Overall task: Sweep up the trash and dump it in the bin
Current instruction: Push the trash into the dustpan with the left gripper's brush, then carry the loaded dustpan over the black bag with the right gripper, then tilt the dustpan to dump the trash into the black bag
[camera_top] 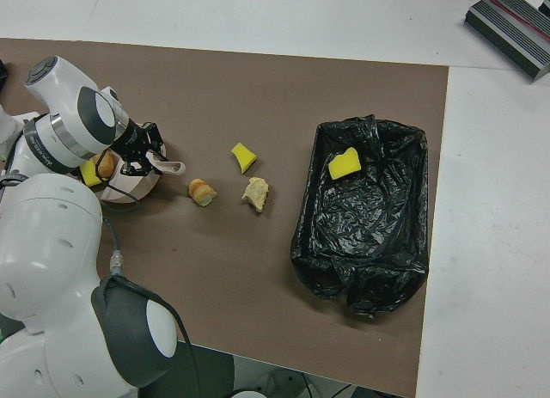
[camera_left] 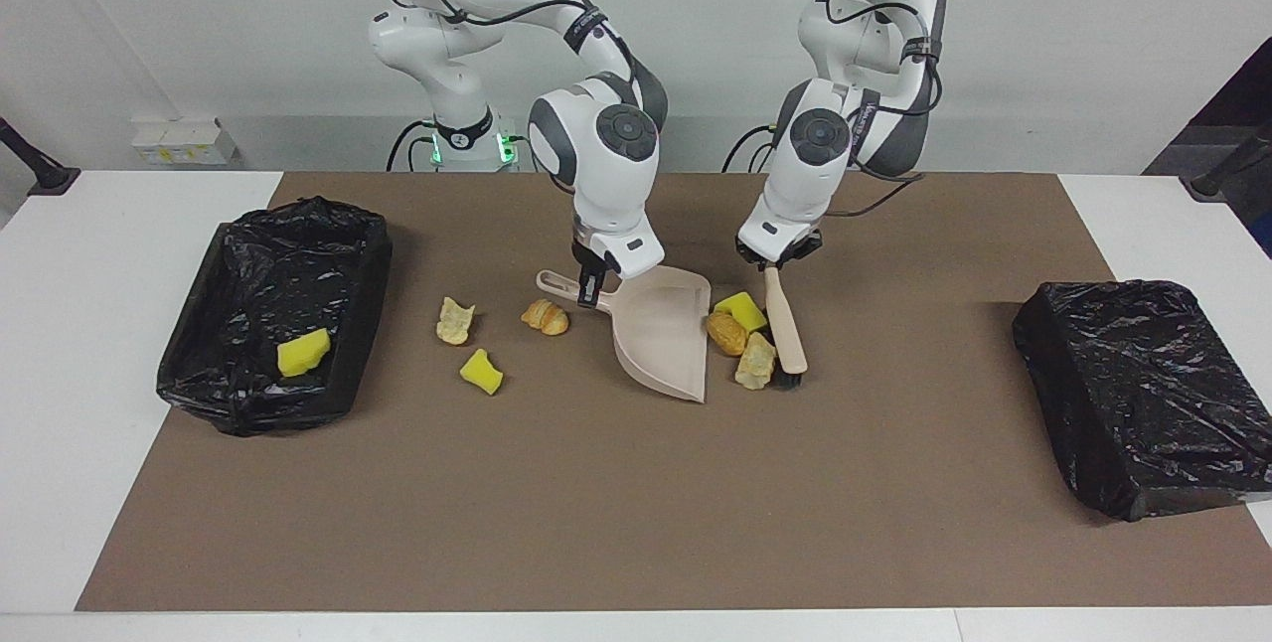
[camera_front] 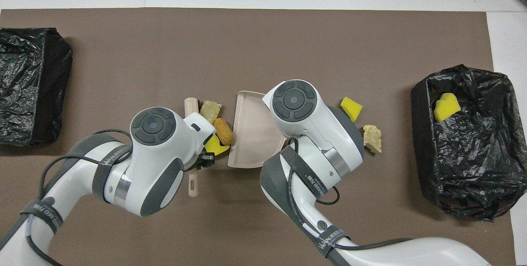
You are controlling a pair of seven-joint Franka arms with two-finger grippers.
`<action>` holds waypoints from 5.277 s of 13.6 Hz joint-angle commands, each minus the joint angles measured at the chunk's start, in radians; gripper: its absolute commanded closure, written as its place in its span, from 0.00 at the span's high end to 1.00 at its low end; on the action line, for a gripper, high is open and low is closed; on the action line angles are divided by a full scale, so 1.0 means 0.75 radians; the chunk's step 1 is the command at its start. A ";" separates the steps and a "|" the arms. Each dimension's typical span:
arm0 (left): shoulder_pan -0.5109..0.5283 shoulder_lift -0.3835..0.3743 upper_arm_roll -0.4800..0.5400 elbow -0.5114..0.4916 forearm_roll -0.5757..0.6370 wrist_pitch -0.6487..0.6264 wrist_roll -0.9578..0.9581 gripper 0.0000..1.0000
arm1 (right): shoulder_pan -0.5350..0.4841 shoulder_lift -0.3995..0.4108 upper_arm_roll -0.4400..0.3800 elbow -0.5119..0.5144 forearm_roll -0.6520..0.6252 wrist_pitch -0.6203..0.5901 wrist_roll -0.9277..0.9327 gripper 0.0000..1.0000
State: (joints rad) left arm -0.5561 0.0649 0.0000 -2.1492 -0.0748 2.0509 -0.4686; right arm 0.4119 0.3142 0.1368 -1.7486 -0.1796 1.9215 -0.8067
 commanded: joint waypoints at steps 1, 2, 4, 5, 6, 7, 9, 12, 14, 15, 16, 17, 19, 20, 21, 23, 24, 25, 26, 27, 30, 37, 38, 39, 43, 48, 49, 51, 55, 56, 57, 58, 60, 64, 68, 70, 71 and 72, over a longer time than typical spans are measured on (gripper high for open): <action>-0.146 0.012 0.012 0.014 -0.064 0.041 0.001 0.00 | -0.042 -0.049 0.012 -0.108 -0.016 0.095 -0.053 0.00; -0.183 0.014 0.012 0.025 -0.119 0.045 -0.003 0.00 | -0.042 -0.049 0.012 -0.111 -0.016 0.095 -0.053 0.00; -0.268 0.008 0.012 0.037 -0.140 0.057 -0.042 0.00 | -0.042 -0.049 0.012 -0.113 -0.014 0.097 -0.049 0.00; -0.291 0.003 0.012 0.053 -0.140 0.051 -0.111 0.00 | -0.042 -0.049 0.012 -0.113 -0.014 0.097 -0.047 0.00; -0.293 -0.007 0.010 0.069 -0.140 0.031 -0.146 0.00 | -0.042 -0.049 0.010 -0.113 -0.014 0.097 -0.045 0.00; -0.297 -0.035 0.010 0.072 -0.140 0.019 -0.156 0.00 | -0.042 -0.049 0.010 -0.113 -0.014 0.097 -0.045 0.00; -0.296 -0.098 0.012 0.072 -0.140 -0.018 -0.222 0.00 | -0.042 -0.049 0.010 -0.113 -0.014 0.097 -0.041 0.00; -0.295 -0.138 0.018 0.072 -0.121 -0.104 -0.283 0.00 | -0.042 -0.049 0.012 -0.113 -0.010 0.097 -0.039 0.00; -0.295 -0.148 0.014 0.080 -0.054 -0.186 -0.350 0.00 | -0.042 -0.049 0.010 -0.105 0.000 0.089 -0.033 0.00; -0.295 -0.150 0.012 0.082 -0.052 -0.176 -0.353 0.00 | -0.042 -0.049 0.010 -0.104 0.002 0.085 -0.033 0.00; -0.295 -0.150 0.014 0.086 -0.044 -0.198 -0.353 0.00 | -0.044 -0.049 0.010 -0.102 0.002 0.083 -0.031 0.00; -0.295 -0.152 0.014 0.088 -0.041 -0.204 -0.353 0.00 | -0.046 -0.049 0.012 -0.098 0.004 0.083 -0.029 0.00; -0.283 -0.154 0.016 0.112 -0.039 -0.219 -0.351 0.00 | -0.066 -0.057 0.012 -0.092 0.006 0.074 -0.031 0.00; -0.279 -0.154 0.020 0.133 -0.037 -0.233 -0.351 0.00 | -0.071 -0.065 0.012 -0.092 0.006 0.072 -0.041 0.00; -0.277 -0.162 0.029 0.139 -0.037 -0.247 -0.347 0.00 | -0.087 -0.077 0.012 -0.092 0.010 0.070 -0.045 0.00; -0.253 -0.187 0.031 0.137 -0.035 -0.268 -0.336 0.00 | -0.103 -0.088 0.012 -0.088 0.057 0.070 -0.063 0.00; -0.248 -0.193 0.031 0.137 -0.033 -0.296 -0.330 0.00 | -0.115 -0.102 0.012 -0.088 0.070 0.066 -0.086 0.00; -0.248 -0.197 0.031 0.133 -0.033 -0.311 -0.324 0.00 | -0.132 -0.112 0.012 -0.086 0.074 0.046 -0.100 0.00; -0.248 -0.209 0.031 0.121 -0.033 -0.313 -0.322 0.00 | -0.146 -0.134 0.012 -0.086 0.076 0.023 -0.113 0.00; -0.248 -0.213 0.031 0.111 -0.033 -0.315 -0.320 0.00 | -0.165 -0.147 0.012 -0.084 0.078 0.011 -0.131 0.00; -0.242 -0.232 0.033 0.072 -0.033 -0.313 -0.312 0.00 | -0.252 -0.206 0.010 -0.084 0.163 -0.020 -0.249 0.00; -0.220 -0.358 0.023 -0.147 -0.035 -0.288 -0.232 0.00 | -0.538 -0.290 0.008 0.030 0.286 -0.201 -0.544 0.00; -0.242 -0.373 0.016 -0.184 -0.035 -0.282 -0.236 0.00 | -0.596 -0.290 0.006 0.077 0.287 -0.258 -0.577 0.00; -0.297 -0.389 0.018 -0.229 -0.039 -0.264 -0.246 0.00 | -0.669 -0.290 0.004 0.116 0.285 -0.320 -0.642 0.00; -0.432 -0.440 0.016 -0.350 -0.082 -0.176 -0.332 0.00 | -0.972 -0.294 -0.006 0.157 0.248 -0.435 -0.997 0.00; -0.670 -0.426 0.016 -0.493 -0.092 0.069 -0.512 0.00 | -1.183 -0.298 -0.023 0.145 -0.087 -0.250 -1.276 0.00; -0.678 -0.424 0.014 -0.495 -0.095 0.070 -0.514 0.00 | -1.199 -0.302 -0.023 0.131 -0.177 -0.168 -1.278 0.00; -0.694 -0.416 0.016 -0.503 -0.097 0.090 -0.510 0.00 | -1.187 -0.321 -0.023 0.070 -0.322 -0.035 -1.232 0.00; -0.692 -0.369 0.018 -0.503 -0.117 0.104 -0.488 0.00 | -1.047 -0.466 -0.019 -0.184 -0.668 0.054 -0.934 0.00; -0.692 -0.369 0.018 -0.503 -0.121 0.106 -0.482 0.06 | -1.028 -0.478 -0.019 -0.205 -0.693 0.052 -0.925 0.00; -0.678 -0.365 0.020 -0.503 -0.123 0.110 -0.482 0.35 | -1.010 -0.482 -0.019 -0.213 -0.697 0.042 -0.925 0.00; -0.678 -0.363 0.023 -0.503 -0.123 0.112 -0.478 0.65 | -1.007 -0.509 -0.019 -0.245 -0.697 0.038 -0.921 0.00; -0.674 -0.361 0.027 -0.499 -0.123 0.094 -0.461 1.00 | -1.011 -0.548 -0.019 -0.309 -0.697 0.056 -0.919 0.00; -0.511 -0.348 0.033 -0.373 -0.109 0.019 -0.304 1.00 | -1.030 -0.554 -0.021 -0.303 -0.697 0.025 -0.945 0.00; -0.298 -0.383 0.035 -0.176 0.079 -0.175 -0.175 1.00 | -1.028 -0.617 -0.021 -0.164 -0.618 -0.164 -0.994 0.00; -0.145 -0.381 0.035 -0.072 0.083 -0.264 0.002 1.00 | -1.028 -0.621 -0.021 -0.060 -0.479 -0.299 -0.984 0.00; -0.057 -0.381 0.033 -0.033 0.083 -0.284 0.090 1.00 | -1.028 -0.638 -0.019 -0.041 -0.408 -0.328 -0.970 0.00; 0.029 -0.379 0.033 0.002 0.083 -0.290 0.186 1.00 | -1.020 -0.652 -0.019 -0.039 -0.344 -0.335 -0.895 0.00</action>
State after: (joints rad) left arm -0.6461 -0.2223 0.0363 -2.2053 -0.0213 1.8795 -0.4471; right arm -0.3508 -0.1640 0.1166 -1.8074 -0.5183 1.7037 -1.5160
